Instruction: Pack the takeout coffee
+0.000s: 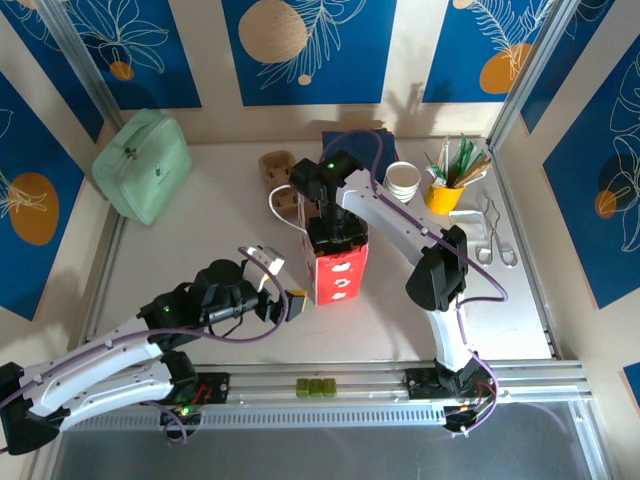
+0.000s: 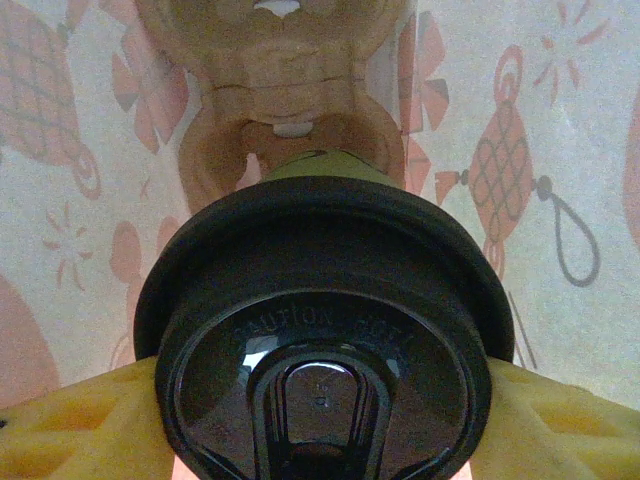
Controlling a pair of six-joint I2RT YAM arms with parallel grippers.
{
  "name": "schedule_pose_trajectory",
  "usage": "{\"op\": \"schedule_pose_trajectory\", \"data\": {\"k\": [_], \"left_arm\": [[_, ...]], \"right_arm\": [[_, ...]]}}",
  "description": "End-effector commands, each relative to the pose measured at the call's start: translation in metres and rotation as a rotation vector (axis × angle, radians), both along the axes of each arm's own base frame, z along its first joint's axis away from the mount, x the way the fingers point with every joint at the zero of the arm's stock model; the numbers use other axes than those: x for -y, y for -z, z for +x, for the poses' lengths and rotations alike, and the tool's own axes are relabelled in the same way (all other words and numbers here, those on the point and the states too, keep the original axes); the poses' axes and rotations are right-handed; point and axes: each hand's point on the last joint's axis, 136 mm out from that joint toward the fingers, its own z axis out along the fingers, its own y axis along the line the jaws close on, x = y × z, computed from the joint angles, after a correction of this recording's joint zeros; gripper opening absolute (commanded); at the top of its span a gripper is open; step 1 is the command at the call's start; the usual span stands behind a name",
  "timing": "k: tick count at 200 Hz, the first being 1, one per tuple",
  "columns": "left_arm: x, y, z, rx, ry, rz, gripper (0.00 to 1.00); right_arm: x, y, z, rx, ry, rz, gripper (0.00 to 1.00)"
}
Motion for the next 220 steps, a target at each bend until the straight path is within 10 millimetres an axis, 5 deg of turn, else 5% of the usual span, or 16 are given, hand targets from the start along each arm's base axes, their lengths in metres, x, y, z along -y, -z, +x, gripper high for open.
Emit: {"op": "schedule_pose_trajectory", "data": {"k": [1,220], "left_arm": [[0.000,0.004,0.000,-0.002,-0.009,0.003,0.95],[-0.001,0.009,0.001,-0.012,-0.018,0.008,0.96]], "right_arm": [[0.008,-0.012,-0.003,0.023,0.021,0.018,0.65],[0.004,-0.003,0.008,0.131,0.018,0.097,0.65]]}}
